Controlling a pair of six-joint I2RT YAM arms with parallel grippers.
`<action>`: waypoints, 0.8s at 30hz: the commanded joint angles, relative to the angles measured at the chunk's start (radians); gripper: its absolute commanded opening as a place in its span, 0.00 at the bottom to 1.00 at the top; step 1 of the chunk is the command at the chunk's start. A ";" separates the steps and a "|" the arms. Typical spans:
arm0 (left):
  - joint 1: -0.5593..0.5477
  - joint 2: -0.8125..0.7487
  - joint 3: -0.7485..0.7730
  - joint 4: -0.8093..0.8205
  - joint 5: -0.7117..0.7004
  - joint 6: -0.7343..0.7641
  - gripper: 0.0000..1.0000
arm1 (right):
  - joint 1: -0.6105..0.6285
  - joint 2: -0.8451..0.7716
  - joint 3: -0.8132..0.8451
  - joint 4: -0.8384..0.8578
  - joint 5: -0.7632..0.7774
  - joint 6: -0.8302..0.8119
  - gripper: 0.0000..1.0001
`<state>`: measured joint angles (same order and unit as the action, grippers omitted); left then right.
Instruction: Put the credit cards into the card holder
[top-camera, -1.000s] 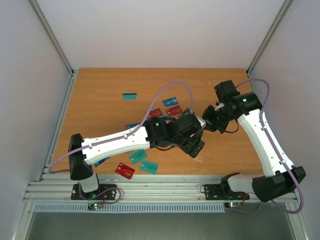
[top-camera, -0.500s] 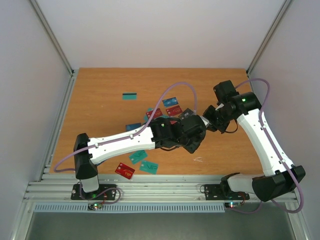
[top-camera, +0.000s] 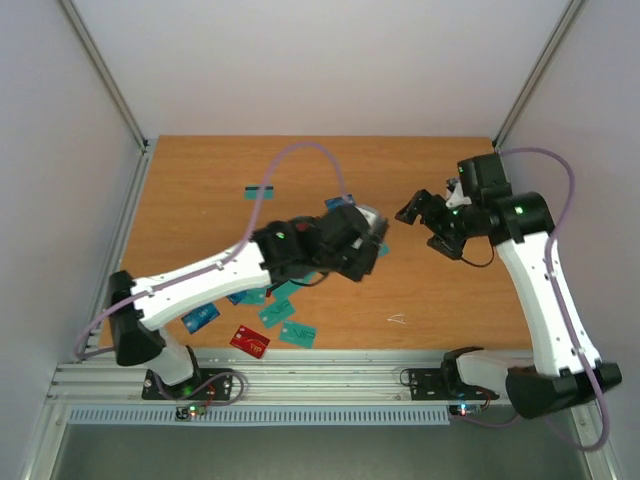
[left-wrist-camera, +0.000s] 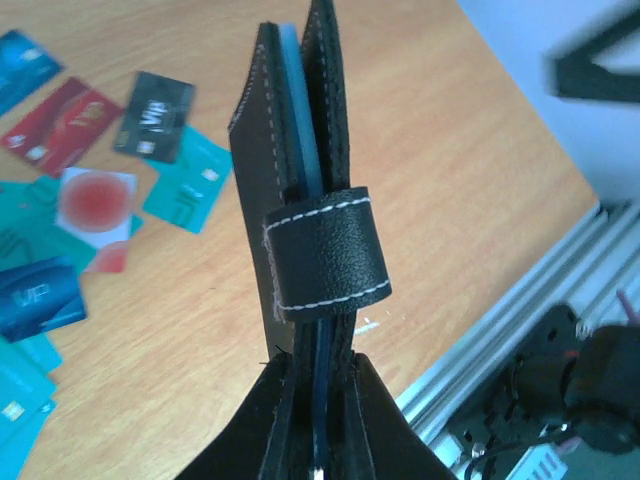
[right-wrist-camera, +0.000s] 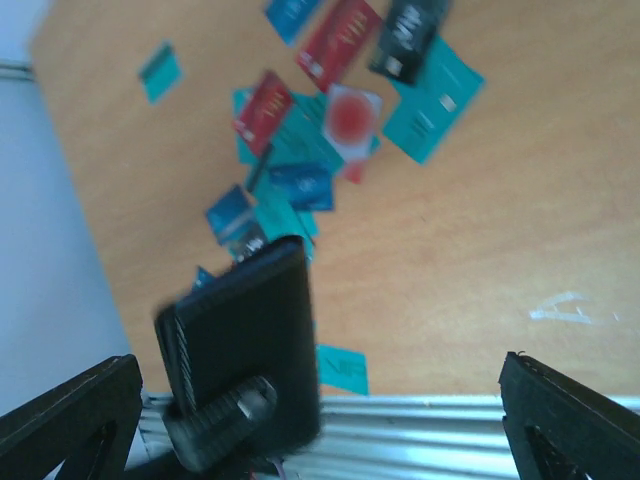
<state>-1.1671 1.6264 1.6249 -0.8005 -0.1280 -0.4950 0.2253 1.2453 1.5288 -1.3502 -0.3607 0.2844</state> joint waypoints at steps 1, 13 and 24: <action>0.141 -0.142 -0.097 0.182 0.182 -0.148 0.00 | -0.023 -0.180 -0.108 0.247 -0.068 -0.055 0.99; 0.381 -0.340 -0.265 0.580 0.572 -0.488 0.00 | -0.066 -0.262 -0.335 0.861 -0.565 0.217 0.87; 0.413 -0.362 -0.338 0.910 0.747 -0.655 0.00 | -0.075 -0.178 -0.389 1.324 -0.685 0.551 0.76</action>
<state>-0.7586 1.2808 1.2980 -0.1246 0.5182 -1.0786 0.1558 1.0416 1.1347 -0.2035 -0.9771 0.7097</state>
